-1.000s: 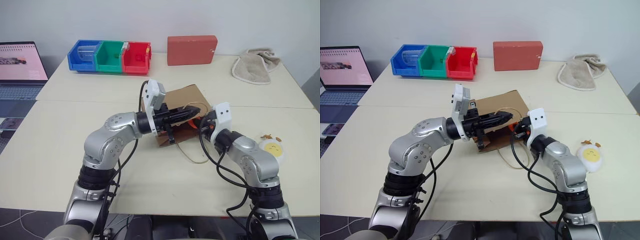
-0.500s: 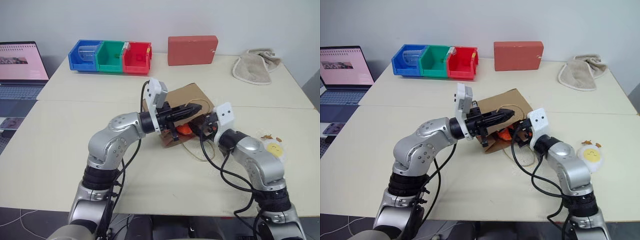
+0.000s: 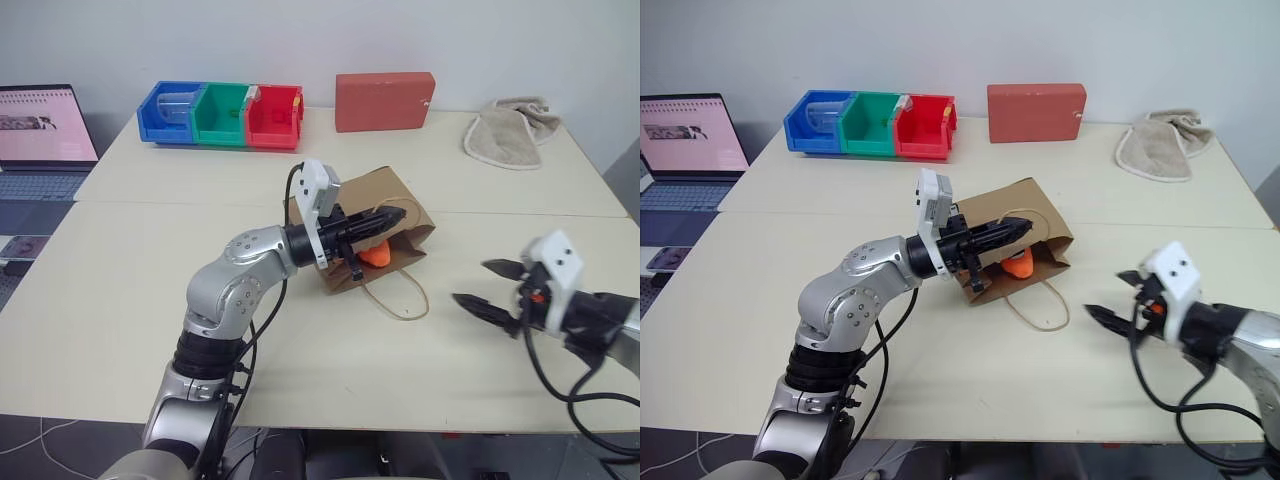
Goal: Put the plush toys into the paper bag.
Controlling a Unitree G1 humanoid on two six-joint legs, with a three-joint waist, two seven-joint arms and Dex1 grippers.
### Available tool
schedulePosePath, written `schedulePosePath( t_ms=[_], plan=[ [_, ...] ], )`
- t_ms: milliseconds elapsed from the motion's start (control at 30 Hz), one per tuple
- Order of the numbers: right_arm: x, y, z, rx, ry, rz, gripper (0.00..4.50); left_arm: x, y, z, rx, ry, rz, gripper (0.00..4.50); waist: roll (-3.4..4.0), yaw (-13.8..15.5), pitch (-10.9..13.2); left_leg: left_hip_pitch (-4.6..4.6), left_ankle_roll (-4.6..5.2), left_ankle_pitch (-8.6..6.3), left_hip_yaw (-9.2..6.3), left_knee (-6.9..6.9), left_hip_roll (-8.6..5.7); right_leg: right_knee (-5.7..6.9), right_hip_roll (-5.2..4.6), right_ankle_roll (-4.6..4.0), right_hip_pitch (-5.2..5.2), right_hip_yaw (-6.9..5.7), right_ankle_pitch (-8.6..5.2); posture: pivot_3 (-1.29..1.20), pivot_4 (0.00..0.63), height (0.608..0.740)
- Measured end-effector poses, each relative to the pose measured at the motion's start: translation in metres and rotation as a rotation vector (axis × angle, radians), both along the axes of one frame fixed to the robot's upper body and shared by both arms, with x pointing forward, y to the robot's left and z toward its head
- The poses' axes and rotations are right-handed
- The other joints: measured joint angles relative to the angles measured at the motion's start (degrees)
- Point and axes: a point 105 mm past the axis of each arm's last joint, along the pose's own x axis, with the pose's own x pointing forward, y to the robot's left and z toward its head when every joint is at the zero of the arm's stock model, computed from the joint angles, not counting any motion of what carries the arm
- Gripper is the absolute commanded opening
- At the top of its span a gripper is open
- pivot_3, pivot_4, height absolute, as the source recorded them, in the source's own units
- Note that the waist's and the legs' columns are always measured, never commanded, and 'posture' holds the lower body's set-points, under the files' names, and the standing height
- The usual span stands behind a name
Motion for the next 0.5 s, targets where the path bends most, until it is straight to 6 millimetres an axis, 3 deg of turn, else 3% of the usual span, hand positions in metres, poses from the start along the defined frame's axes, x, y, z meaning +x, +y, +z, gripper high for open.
schedulePosePath(
  t_ms=[200, 500],
  plan=[
    [-0.004, -0.056, -0.008, -0.036, 0.02, -0.234, 4.48, -0.001, 0.0, -0.002, 0.005, -0.006, 0.002, 0.0, 0.01, 0.01, -0.01, -0.01, 0.0, 0.0, 0.02, 0.12, 0.0, 0.01, 0.0, -0.01, 0.02, 0.04, 0.0, 0.0, 0.15, 0.74],
    [-0.011, -0.088, -0.041, -0.028, 0.123, -0.401, 4.48, -0.002, -0.002, -0.004, 0.0, -0.019, 0.007, 0.0, 0.04, -0.01, -0.02, -0.02, 0.0, 0.0, 0.04, 0.24, -0.02, 0.02, 0.0, -0.03, 0.04, 0.1, -0.01, 0.0, 0.15, 0.74]
  ],
)
